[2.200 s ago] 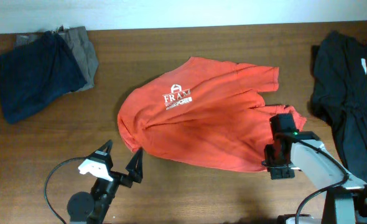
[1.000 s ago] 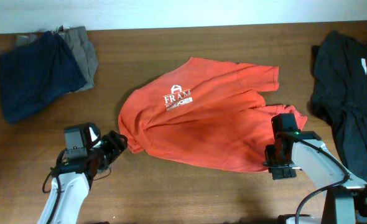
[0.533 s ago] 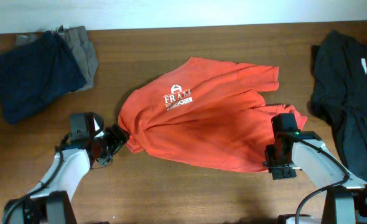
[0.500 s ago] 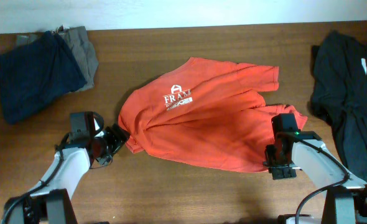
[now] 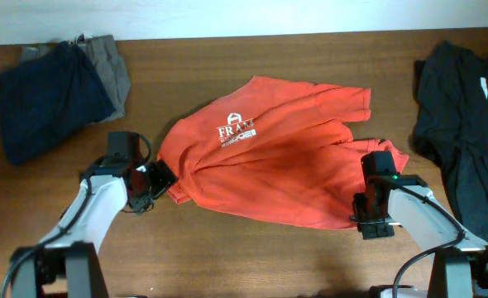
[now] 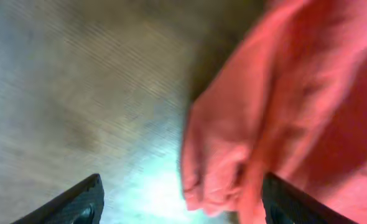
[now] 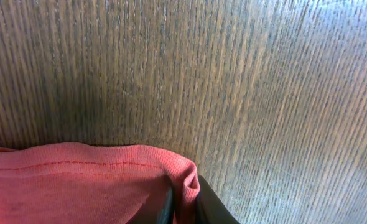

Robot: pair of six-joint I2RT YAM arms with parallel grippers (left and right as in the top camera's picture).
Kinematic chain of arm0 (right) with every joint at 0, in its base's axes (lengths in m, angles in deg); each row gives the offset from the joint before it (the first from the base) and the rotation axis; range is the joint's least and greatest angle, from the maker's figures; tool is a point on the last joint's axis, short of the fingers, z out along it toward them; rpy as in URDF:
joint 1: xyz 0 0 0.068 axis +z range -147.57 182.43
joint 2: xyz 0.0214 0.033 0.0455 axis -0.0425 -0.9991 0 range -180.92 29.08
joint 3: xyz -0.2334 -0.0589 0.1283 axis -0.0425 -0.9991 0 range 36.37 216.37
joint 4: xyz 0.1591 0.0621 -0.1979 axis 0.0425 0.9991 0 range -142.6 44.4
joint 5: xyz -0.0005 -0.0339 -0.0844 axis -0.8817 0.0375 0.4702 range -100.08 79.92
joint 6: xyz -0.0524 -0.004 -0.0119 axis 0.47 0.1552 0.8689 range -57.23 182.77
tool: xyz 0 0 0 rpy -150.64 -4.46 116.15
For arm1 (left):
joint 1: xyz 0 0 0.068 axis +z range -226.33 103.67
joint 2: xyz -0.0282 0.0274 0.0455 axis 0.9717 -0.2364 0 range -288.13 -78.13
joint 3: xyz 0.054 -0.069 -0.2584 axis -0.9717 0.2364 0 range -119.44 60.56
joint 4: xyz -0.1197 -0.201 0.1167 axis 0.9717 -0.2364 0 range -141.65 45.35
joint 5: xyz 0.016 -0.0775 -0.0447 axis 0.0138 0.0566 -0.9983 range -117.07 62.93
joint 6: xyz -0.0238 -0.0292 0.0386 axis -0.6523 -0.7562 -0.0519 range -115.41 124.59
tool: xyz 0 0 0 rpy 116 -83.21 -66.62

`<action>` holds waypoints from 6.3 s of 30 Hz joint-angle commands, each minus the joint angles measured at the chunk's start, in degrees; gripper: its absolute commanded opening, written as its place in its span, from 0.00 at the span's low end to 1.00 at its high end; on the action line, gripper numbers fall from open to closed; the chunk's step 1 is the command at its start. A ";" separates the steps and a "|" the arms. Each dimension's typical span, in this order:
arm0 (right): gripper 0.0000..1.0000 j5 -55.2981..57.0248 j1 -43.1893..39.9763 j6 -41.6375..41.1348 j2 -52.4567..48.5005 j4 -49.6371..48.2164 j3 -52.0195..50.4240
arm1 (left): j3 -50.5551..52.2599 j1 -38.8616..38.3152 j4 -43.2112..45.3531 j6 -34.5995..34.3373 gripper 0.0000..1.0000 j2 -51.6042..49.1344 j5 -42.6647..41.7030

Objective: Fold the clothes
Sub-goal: 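Grasp the T-shirt's left hem with the left gripper, right gripper holding right hem, then lift the T-shirt with both grippers and stretch it apart, then lay the T-shirt flat toward the table's far edge with both grippers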

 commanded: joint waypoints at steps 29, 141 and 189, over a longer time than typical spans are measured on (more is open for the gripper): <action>0.20 -0.83 -0.70 0.63 -1.44 -0.04 -1.66 | -9.81 -3.85 -8.13 2.58 0.81 -14.69 4.57; 0.04 13.09 9.73 48.09 -7.89 39.91 108.39 | -79.12 -3.80 -23.26 18.16 0.01 3.72 12.87; 0.68 -1.70 4.50 63.65 -23.89 47.78 95.97 | -80.70 -5.11 -56.11 24.15 0.87 -19.74 9.20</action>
